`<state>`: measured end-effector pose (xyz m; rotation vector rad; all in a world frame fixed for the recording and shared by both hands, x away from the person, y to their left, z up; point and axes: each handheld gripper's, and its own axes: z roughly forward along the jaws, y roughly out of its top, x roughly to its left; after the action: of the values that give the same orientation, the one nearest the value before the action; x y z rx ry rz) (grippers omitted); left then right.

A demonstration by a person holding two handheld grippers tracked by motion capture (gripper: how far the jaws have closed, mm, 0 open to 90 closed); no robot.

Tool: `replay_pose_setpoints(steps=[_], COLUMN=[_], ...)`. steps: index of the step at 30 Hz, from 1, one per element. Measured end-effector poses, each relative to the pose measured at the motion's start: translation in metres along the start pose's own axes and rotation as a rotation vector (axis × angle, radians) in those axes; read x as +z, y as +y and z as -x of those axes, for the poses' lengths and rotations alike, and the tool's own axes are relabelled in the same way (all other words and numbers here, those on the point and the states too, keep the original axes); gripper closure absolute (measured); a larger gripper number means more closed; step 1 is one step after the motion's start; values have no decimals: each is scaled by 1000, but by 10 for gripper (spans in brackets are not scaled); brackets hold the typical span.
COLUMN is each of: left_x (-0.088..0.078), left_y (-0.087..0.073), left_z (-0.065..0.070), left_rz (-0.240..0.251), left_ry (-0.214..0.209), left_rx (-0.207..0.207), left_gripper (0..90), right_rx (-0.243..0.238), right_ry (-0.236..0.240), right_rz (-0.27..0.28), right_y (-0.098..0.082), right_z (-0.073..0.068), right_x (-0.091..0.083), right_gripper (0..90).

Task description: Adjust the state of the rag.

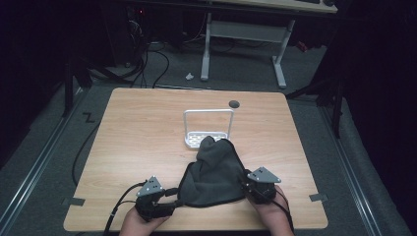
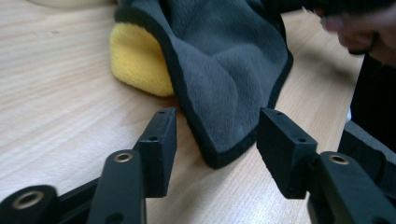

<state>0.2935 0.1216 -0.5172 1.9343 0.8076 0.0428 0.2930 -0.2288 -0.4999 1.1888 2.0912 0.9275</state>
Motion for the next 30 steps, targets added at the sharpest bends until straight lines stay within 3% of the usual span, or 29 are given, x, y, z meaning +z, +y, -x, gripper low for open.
replay_pose_setpoints(steps=[6,9,13,19,21,23,25,27,30], left_x=[-13,-17,-15,16,34,52,66,72,68], left_y=[5,8,20,55,65,69,68,65,60], left_z=[-12,-22,-36,-57,-60,-66,-71,-70,-66], left_rz=[46,70,100,90,52,2,-50,-86,-76], left_ry=[27,46,75,49,47,21,-3,8,12], left_rx=[-30,-53,-85,-123,-116,-137,-170,-153,-147], left_gripper=[434,429,430,443,457,468,527,656,821], right_rx=[-34,-39,-10,-22,-40,-53,-67,-76,-72], right_ry=[22,15,-1,59,90,104,115,120,117], right_rz=[1,8,25,1,-33,-60,-79,-94,-109], right_y=[-5,-5,-3,-4,-6,-8,-10,-11,-13], right_z=[-16,-16,-11,-18,-24,-29,-32,-33,-32], right_x=[-8,-10,-13,-9,-2,2,6,7,9], right_gripper=[558,538,521,553,564,570,572,585,629])
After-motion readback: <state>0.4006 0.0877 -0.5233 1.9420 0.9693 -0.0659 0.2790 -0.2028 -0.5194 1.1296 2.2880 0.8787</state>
